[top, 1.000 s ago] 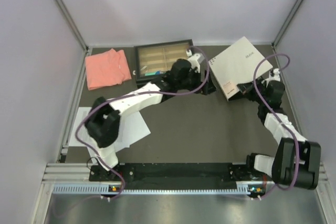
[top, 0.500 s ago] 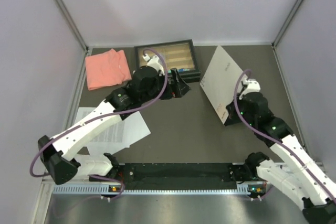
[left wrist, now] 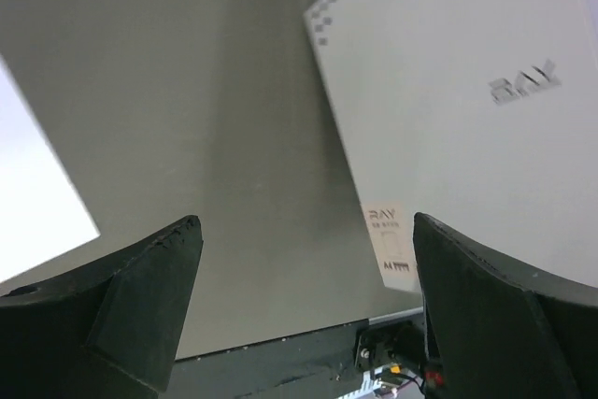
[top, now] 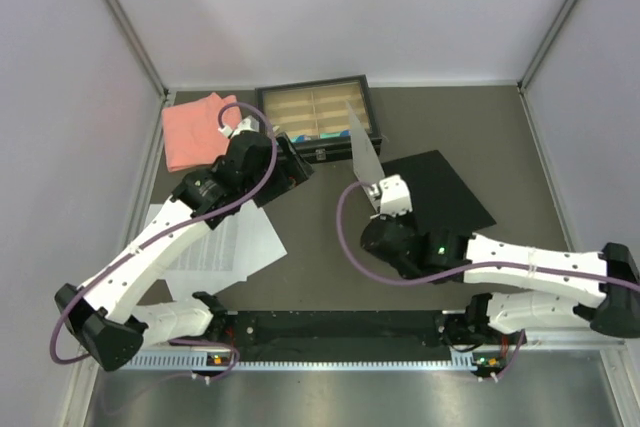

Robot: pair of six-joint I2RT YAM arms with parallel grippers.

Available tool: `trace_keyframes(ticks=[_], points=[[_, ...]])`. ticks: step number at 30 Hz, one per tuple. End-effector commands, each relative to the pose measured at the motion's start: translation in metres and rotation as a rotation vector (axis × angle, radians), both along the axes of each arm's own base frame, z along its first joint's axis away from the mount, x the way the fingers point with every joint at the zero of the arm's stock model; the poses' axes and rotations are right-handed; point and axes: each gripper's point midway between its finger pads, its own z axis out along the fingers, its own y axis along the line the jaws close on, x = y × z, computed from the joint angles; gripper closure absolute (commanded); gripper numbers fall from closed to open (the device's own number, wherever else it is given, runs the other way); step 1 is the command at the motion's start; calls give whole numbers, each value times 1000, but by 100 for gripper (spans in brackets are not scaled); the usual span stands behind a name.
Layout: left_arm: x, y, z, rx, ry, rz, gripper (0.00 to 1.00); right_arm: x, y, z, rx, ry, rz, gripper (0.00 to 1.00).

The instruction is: Put the files into the folder

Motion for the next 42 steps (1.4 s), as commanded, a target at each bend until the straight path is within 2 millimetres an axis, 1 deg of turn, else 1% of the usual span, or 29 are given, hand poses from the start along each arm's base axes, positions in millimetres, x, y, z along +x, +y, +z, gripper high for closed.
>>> trace_keyframes(ticks=[1, 3, 4, 7, 10, 11, 12, 14, 15, 17, 18, 19, 23, 25, 27, 28, 29, 30, 31, 32, 33, 34, 35, 36, 37, 38, 40, 41, 42], points=[[-4, 5, -6, -54, 125, 51, 2, -20, -5, -19, -242, 7, 47, 100], [-1, -4, -4, -96, 125, 36, 2, -25, 3, -23, -252, -9, 58, 100], [2, -9, 0, -124, 115, 31, 2, -31, 9, -29, -281, -12, 85, 100], [10, -19, 2, -158, 111, 21, 2, -38, 16, -37, -307, -29, 101, 100], [15, -33, -1, -181, 112, -28, 4, -47, 27, -48, -349, -45, 137, 100], [20, -38, 2, -202, 89, -41, 4, -49, 31, -56, -376, -49, 144, 100], [17, -42, -6, -206, 98, -70, 4, -51, 32, -57, -381, -52, 144, 100], [20, -48, -6, -222, 67, -97, 4, -55, 37, -63, -388, -54, 155, 100], [18, -47, -16, -214, 76, -99, 4, -55, 40, -67, -384, -54, 156, 100], [17, -44, -19, -209, 49, -105, 3, -57, 42, -73, -377, -47, 164, 100], [18, -43, -24, -210, 33, -106, 3, -58, 47, -74, -349, -49, 168, 100], [17, -43, -21, -219, 12, -114, 3, -59, 46, -77, -352, -48, 174, 100], [14, -49, -40, -229, 12, -158, 4, -62, 57, -83, -326, -39, 210, 100], [14, -57, -52, -225, 35, -194, 7, -62, 64, -86, -309, -39, 226, 100], [14, -61, -62, -205, 47, -223, 15, -64, 69, -89, -292, -27, 242, 100], [16, -62, -69, -189, 60, -228, 27, -66, 71, -92, -282, -22, 253, 100], [16, -63, -74, -168, 60, -248, 33, -66, 71, -94, -277, -16, 252, 100], [16, -62, -77, -150, 67, -254, 39, -67, 70, -96, -275, -10, 251, 97], [15, -59, -87, -112, 92, -254, 47, -68, 70, -96, -254, -4, 240, 90], [18, -55, -90, -73, 77, -258, 50, -70, 71, -97, -233, 11, 243, 86], [18, -54, -94, -54, 78, -261, 56, -71, 70, -99, -225, 19, 244, 84], [18, -52, -100, -35, 85, -265, 60, -72, 70, -100, -199, 27, 233, 80], [17, -48, -106, -2, 90, -271, 68, -73, 70, -98, -172, 36, 226, 61], [16, -47, -109, 8, 91, -277, 71, -74, 67, -99, -161, 42, 222, 51], [15, -46, -115, 23, 103, -281, 71, -77, 69, -98, -134, 57, 216, 44], [13, -43, -121, 42, 113, -285, 73, -77, 69, -94, -107, 62, 209, 32], [13, -39, -127, 63, 114, -280, 75, -80, 67, -91, -73, 89, 200, 24], [10, -37, -133, 77, 123, -283, 76, -81, 66, -82, -31, 95, 197, 20], [10, -35, -135, 85, 124, -282, 77, -82, 64, -78, -17, 104, 199, 19]])
